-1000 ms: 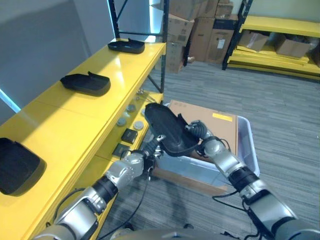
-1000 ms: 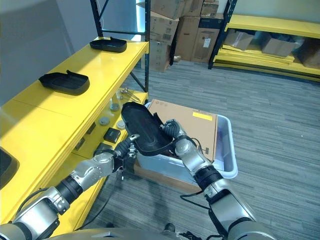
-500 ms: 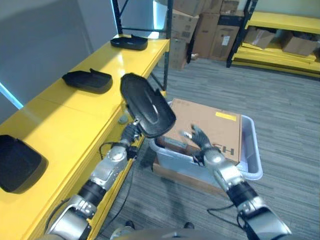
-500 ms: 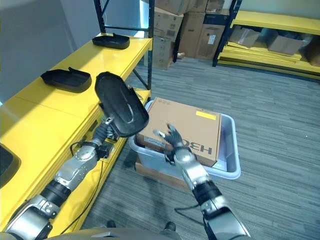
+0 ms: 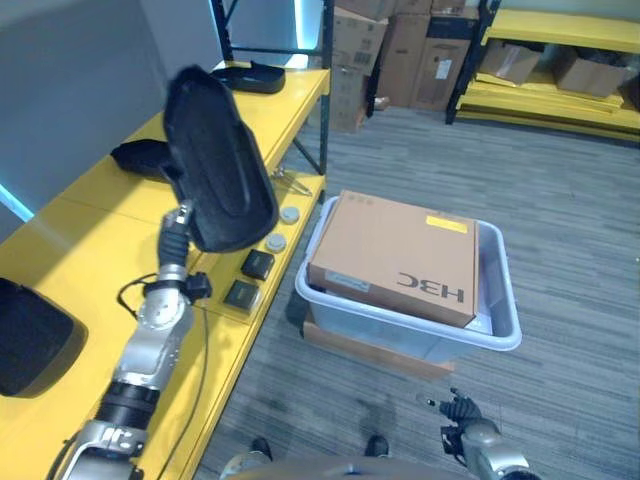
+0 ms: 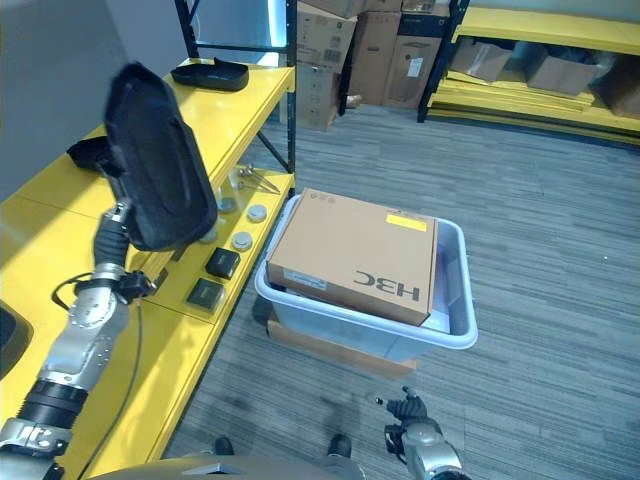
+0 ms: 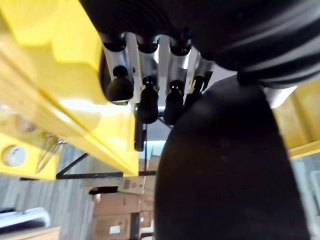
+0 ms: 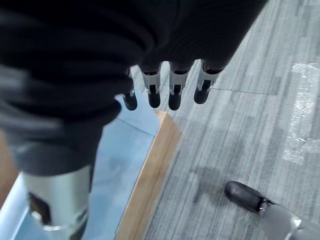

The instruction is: Move parts from the plastic box to the shelf.

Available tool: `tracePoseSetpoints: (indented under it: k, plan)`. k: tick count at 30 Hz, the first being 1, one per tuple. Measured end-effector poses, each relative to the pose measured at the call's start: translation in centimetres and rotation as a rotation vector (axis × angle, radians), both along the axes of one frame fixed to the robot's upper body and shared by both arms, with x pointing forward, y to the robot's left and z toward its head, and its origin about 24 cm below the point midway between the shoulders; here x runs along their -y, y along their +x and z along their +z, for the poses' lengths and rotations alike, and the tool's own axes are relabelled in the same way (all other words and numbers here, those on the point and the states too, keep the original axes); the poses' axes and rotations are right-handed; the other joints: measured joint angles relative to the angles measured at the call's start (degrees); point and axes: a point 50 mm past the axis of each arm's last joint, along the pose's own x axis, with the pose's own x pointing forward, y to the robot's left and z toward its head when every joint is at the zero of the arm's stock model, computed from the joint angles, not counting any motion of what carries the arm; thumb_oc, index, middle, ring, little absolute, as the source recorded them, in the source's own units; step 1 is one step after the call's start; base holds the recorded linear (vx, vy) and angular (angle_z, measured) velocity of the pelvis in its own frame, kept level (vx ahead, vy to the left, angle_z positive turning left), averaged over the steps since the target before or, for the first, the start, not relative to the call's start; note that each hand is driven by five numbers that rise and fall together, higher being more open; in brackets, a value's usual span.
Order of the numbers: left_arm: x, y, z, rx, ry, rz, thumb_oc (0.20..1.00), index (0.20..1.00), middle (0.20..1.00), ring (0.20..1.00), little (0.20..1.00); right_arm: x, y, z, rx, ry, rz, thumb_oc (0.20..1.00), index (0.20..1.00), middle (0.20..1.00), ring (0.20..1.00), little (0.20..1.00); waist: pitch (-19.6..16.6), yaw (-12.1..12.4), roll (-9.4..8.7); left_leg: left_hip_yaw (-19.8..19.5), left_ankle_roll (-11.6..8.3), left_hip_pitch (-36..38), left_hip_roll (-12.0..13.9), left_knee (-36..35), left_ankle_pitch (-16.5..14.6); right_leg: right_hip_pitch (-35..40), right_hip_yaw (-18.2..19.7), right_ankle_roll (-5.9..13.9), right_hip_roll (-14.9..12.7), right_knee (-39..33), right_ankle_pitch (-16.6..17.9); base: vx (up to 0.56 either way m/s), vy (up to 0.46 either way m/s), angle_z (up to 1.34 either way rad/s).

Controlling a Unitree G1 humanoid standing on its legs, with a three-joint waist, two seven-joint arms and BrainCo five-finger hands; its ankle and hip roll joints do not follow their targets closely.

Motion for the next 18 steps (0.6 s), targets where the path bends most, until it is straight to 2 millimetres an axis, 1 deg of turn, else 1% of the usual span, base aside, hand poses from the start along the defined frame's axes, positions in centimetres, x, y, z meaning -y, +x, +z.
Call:
tracePoseSetpoints:
  k: [1, 2, 3, 4, 5, 6, 7, 8, 9, 10, 11, 12, 13, 14, 15, 16, 17, 18]
  plan:
    - [-0.8, -0.4, 1.4, 0.067, 0.026, 0.023, 0.200, 0.200, 0.200, 0.200, 0.200, 0.8, -1.4, -0.5, -0.034, -0.024, -0.028, 1.000, 1.000, 1.000, 1.000, 1.000, -0.3, 0.4, 0.49, -0.7, 0.02, -0.8, -0.3, 0.0, 0.0, -0.3, -0.4, 0.12, -0.1, 0.2, 0.1, -0.11, -0.134, 0.25]
    - [-1.0, -0.5, 1.6, 0.088, 0.030, 0.033, 0.200, 0.200, 0.200, 0.200, 0.200, 1.4, -2.5, -0.8, -0.062, -0.040, -0.043, 1.000, 1.000, 1.000, 1.000, 1.000, -0.4, 0.6, 1.01, -1.7, 0.11, -1.8, -0.7, 0.0, 0.3, 0.0, -0.5, 0.38, 0.2, 0.7, -0.2, -0.10, -0.139, 0.75]
    - [-0.7, -0.3, 1.7, 0.102, 0.026, 0.024, 0.200, 0.200, 0.200, 0.200, 0.200, 1.9, -3.4, -0.9, -0.069, -0.044, -0.071, 1.000, 1.000, 1.000, 1.000, 1.000, -0.5, -0.7, 1.66, -5.1, 0.20, -3.0, -0.8, 0.5, 0.7, 0.1, 0.4, 0.46, 0.4, 2.4, -1.8, -0.10, -0.102, 1.35]
    - [-0.4, -0.3, 2.0, 0.121, 0.024, 0.013, 0.200, 0.200, 0.200, 0.200, 0.200, 2.1, -4.8, -1.3, -0.105, -0.050, -0.085, 1.000, 1.000, 1.000, 1.000, 1.000, -0.5, -2.0, 1.95, -8.9, 0.43, -3.7, -0.9, 0.3, 1.7, 0.5, 2.8, 0.73, 1.3, 3.4, -4.7, -0.27, -0.228, 1.73]
    - [-0.8, -0.6, 2.0, 0.130, 0.024, 0.028, 0.200, 0.200, 0.200, 0.200, 0.200, 2.2, -5.2, -1.3, -0.111, -0.053, -0.085, 1.000, 1.000, 1.000, 1.000, 1.000, -0.2, 0.1, 2.45, -11.5, 0.67, -5.8, -0.7, 1.7, 3.2, 0.0, 2.8, 0.56, 2.0, 4.9, -6.0, -0.28, -0.214, 1.44]
    - [-1.0, -0.8, 1.9, 0.127, 0.023, 0.037, 0.200, 0.200, 0.200, 0.200, 0.200, 2.1, -4.8, -1.2, -0.102, -0.054, -0.078, 1.000, 1.000, 1.000, 1.000, 1.000, -0.1, 0.7, 2.72, -13.1, 0.33, -7.4, -0.5, 3.3, 3.5, -0.3, 2.6, 0.20, 2.6, 5.8, -6.8, -0.27, -0.206, 1.07]
    - [-1.1, -1.2, 1.6, 0.117, 0.025, 0.046, 0.200, 0.200, 0.200, 0.200, 0.200, 2.1, -4.2, -1.0, -0.088, -0.057, -0.068, 1.000, 1.000, 1.000, 1.000, 1.000, 0.1, 1.1, 2.99, -14.9, -0.51, -9.7, -0.3, 5.7, 4.0, -0.9, 3.0, -0.59, 3.5, 7.0, -8.0, -0.16, -0.139, 0.85]
    - [-1.3, -1.8, 1.3, 0.108, 0.023, 0.058, 0.200, 0.200, 0.200, 0.200, 0.200, 2.2, -4.0, -0.9, -0.088, -0.070, -0.054, 1.000, 1.000, 1.000, 1.000, 1.000, 0.8, 1.7, 3.08, -15.9, -0.68, -9.9, 0.2, 5.3, 5.4, -1.5, 3.3, -1.66, 3.4, 7.8, -8.9, -0.16, -0.153, 0.68]
    - [-1.8, -2.4, 0.7, 0.088, 0.023, 0.081, 0.200, 0.200, 0.200, 0.200, 0.200, 2.6, -3.3, -0.6, -0.073, -0.089, -0.034, 1.000, 1.000, 1.000, 1.000, 1.000, 1.1, 3.4, 3.87, -15.8, -0.65, -9.9, 1.0, 5.1, 5.8, -2.2, 2.8, -2.33, 4.0, 9.9, -9.9, -0.16, -0.168, 0.42]
    - [-2.7, -3.4, 0.5, 0.080, 0.030, 0.120, 0.200, 0.200, 0.200, 0.200, 0.200, 2.6, -2.3, -0.1, -0.046, -0.103, 0.002, 1.000, 1.000, 1.000, 1.000, 1.000, 1.8, 4.4, 4.37, -16.2, -1.68, -10.3, 1.9, 5.4, 6.4, -3.6, 2.7, -3.19, 4.4, 13.4, -11.8, -0.13, -0.145, 0.29]
    - [-3.6, -4.1, 0.4, 0.074, 0.045, 0.158, 0.200, 0.200, 0.200, 0.200, 0.200, 2.5, -1.9, 0.1, -0.037, -0.115, 0.039, 1.000, 1.000, 1.000, 1.000, 1.000, 1.9, 5.0, 4.60, -16.4, -2.50, -11.0, 2.4, 5.7, 6.9, -4.8, 2.2, -3.55, 4.7, 16.1, -13.1, -0.14, -0.161, 0.32]
    - [-4.7, -5.0, 0.4, 0.072, 0.071, 0.207, 0.200, 0.200, 0.200, 0.200, 0.200, 2.3, -1.5, 0.3, -0.023, -0.123, 0.078, 1.000, 1.000, 1.000, 1.000, 1.000, 1.9, 5.9, 4.62, -16.3, -2.75, -12.3, 3.2, 6.4, 6.5, -7.5, 2.3, -4.17, 5.2, 21.3, -15.6, -0.13, -0.135, 0.34]
    - [-5.7, -5.8, 0.6, 0.076, 0.093, 0.247, 0.200, 0.200, 0.200, 0.200, 0.200, 2.0, -1.3, 0.4, -0.019, -0.118, 0.105, 1.000, 1.000, 1.000, 1.000, 1.000, 2.5, 6.3, 4.42, -15.7, -3.55, -13.3, 4.2, 5.9, 4.0, -9.2, 2.2, -4.82, 5.4, 25.8, -17.5, -0.12, -0.115, 0.53]
    - [-6.9, -6.4, 0.9, 0.075, 0.125, 0.293, 0.200, 0.200, 0.200, 0.200, 0.200, 1.2, -1.3, 0.2, -0.017, -0.095, 0.125, 1.000, 1.000, 1.000, 1.000, 1.000, 3.4, 6.3, 2.90, -13.8, -3.33, -13.9, 4.3, 6.0, 0.7, -10.4, 2.5, -5.57, 5.0, 28.7, -19.4, -0.02, -0.093, 1.03]
    - [-7.6, -6.6, 1.4, 0.079, 0.152, 0.319, 0.200, 0.200, 0.200, 0.200, 0.200, 0.6, -2.1, -0.2, -0.038, -0.079, 0.134, 1.000, 1.000, 1.000, 1.000, 1.000, 4.5, 5.5, 1.06, -9.7, -3.40, -14.0, 5.1, 5.5, -4.3, -9.8, 1.5, -7.42, 4.3, 28.0, -19.7, -0.06, -0.111, 1.71]
    - [-8.2, -6.7, 2.0, 0.092, 0.172, 0.338, 0.200, 0.200, 0.200, 0.200, 0.200, 0.0, -3.6, -0.9, -0.087, -0.054, 0.117, 1.000, 1.000, 1.000, 1.000, 1.000, 4.8, 5.0, -1.94, -3.2, -2.97, -13.7, 5.8, 5.2, -2.0, -9.2, -1.7, -8.44, 2.1, 25.9, -19.3, -0.05, -0.093, 2.22]
    - [-8.2, -6.0, 2.1, 0.095, 0.172, 0.334, 0.200, 0.200, 0.200, 0.200, 0.200, 0.0, -5.7, -1.7, -0.159, -0.052, 0.102, 1.000, 1.000, 1.000, 1.000, 1.000, 4.4, 4.4, -3.11, 6.1, -4.52, -12.5, 8.0, 5.9, -0.1, -5.9, -7.4, -11.03, 1.3, 19.9, -15.3, -0.15, -0.051, 2.08]
    - [-8.3, -5.7, 2.2, 0.100, 0.167, 0.337, 0.200, 0.200, 0.200, 0.200, 0.200, -0.1, -6.3, -1.9, -0.177, -0.053, 0.104, 1.000, 1.000, 1.000, 1.000, 1.000, 4.3, 3.3, -3.25, 8.3, -5.83, -12.0, 9.1, 6.6, 0.7, -4.6, -8.6, -10.93, 1.7, 17.4, -15.1, -0.07, 0.010, 1.61]
